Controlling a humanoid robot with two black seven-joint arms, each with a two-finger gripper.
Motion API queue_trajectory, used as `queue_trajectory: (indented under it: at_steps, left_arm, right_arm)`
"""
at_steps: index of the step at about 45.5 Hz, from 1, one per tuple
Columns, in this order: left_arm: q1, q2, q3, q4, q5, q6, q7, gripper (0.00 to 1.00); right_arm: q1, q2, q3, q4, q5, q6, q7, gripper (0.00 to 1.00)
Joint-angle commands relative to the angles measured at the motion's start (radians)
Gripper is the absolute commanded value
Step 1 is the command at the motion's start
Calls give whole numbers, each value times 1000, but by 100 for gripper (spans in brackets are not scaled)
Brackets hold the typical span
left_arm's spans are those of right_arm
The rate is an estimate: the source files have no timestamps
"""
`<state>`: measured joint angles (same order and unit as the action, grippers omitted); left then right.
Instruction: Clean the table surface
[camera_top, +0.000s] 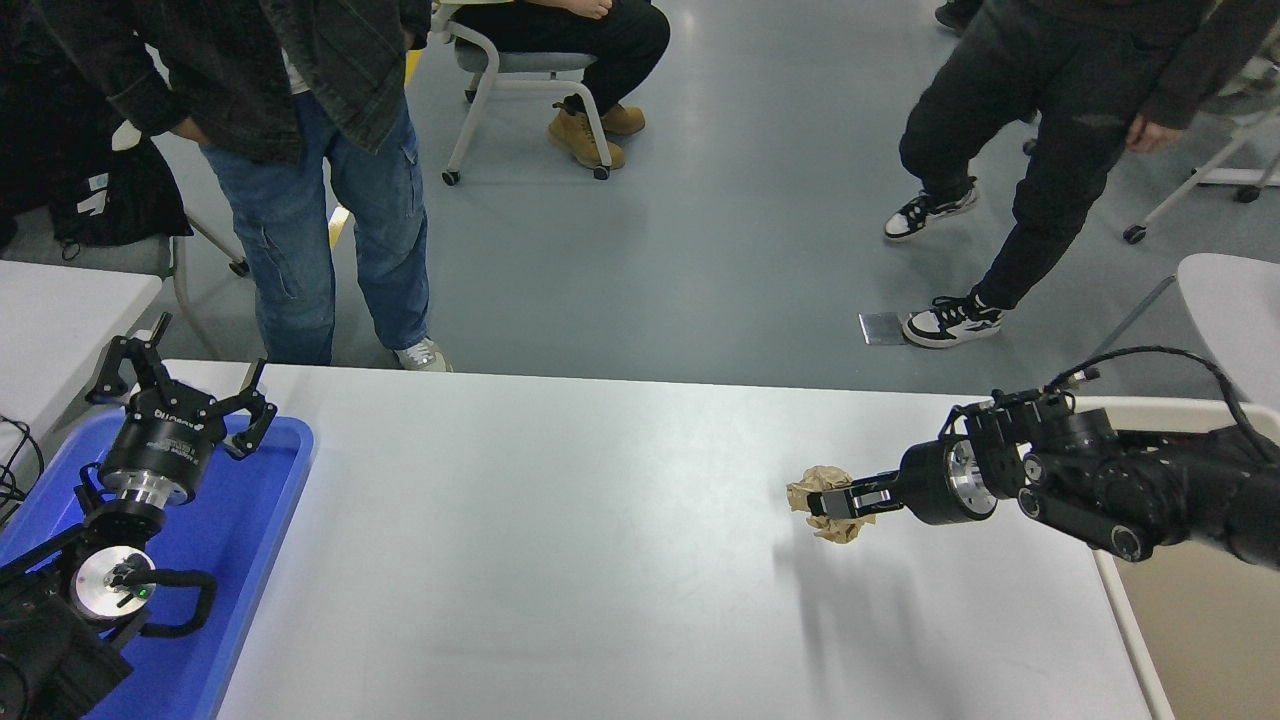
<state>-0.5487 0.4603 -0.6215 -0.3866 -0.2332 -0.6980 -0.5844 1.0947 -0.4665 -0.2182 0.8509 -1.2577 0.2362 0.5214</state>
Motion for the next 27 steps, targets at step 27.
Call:
queue_trajectory:
  at_steps: [27]
  left_arm:
    - [0, 0, 0, 0, 0, 0, 0, 100]
  right_arm:
    - [10, -175, 399, 79, 123, 132, 17, 0]
